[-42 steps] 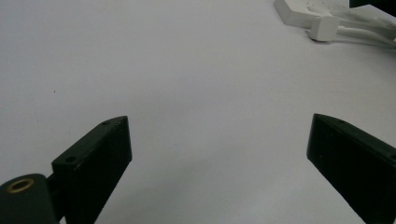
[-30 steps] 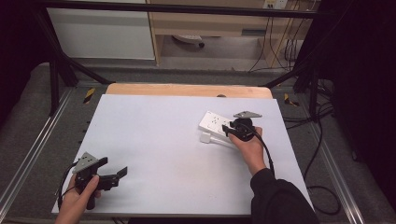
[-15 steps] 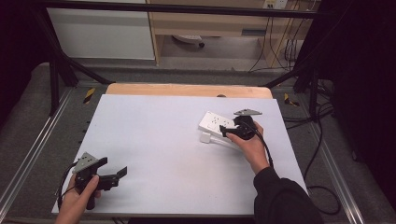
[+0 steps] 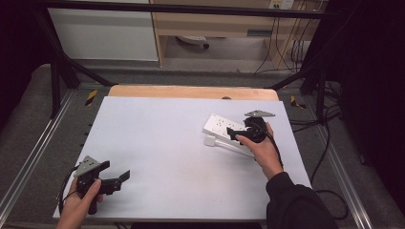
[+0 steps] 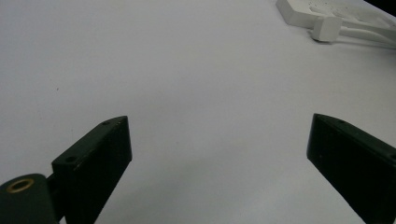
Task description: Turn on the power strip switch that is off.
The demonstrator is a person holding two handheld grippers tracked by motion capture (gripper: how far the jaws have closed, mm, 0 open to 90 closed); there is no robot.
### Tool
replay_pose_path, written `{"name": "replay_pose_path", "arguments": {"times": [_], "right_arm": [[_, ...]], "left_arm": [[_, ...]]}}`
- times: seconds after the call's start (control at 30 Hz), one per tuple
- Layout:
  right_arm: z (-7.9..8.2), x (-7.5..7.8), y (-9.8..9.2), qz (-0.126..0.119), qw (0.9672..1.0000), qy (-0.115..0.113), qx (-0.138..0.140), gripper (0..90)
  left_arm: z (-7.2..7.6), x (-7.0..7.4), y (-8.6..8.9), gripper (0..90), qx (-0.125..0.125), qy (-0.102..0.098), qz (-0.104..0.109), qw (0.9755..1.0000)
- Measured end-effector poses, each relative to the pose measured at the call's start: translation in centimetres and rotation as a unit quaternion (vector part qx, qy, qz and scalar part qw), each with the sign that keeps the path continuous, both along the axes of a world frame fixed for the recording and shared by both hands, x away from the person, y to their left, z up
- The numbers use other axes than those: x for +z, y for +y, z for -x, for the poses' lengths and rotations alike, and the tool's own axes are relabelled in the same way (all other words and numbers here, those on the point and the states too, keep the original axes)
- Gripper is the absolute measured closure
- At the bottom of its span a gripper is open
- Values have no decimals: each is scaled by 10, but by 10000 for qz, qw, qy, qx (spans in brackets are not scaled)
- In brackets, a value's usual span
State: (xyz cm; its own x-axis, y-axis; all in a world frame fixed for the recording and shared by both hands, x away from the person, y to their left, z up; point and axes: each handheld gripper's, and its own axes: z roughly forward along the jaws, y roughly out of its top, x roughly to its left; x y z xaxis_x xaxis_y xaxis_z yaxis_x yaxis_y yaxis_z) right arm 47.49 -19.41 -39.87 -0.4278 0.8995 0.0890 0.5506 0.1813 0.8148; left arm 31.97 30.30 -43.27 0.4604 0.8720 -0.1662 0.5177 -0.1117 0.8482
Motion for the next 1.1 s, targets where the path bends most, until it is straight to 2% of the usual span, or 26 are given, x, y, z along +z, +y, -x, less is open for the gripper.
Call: {"name": "replay_pose_path", "arguments": {"times": [0.27, 0.43, 0.57, 0.67, 0.87, 1.1], "right_arm": [[6, 9, -6, 1, 10000, 22, -53, 43], [11, 15, -10, -20, 9999, -131, -86, 48], [19, 20, -15, 9, 9992, -377, -127, 58], [28, 22, -22, -18, 9986, -519, -132, 61], [53, 24, -41, -237, 9967, -768, -122, 69], [85, 16, -65, -278, 9949, -958, -161, 68]], "left_arm": [[0, 0, 0, 65, 17, 1, 0, 10000], [0, 0, 0, 65, 29, 12, -5, 10000], [0, 0, 1, 65, 26, 9, 6, 10000], [0, 0, 1, 65, 18, -1, 5, 10000], [0, 0, 0, 66, 7, 1, 2, 10000], [0, 0, 0, 66, 7, -10, -3, 10000]]}}
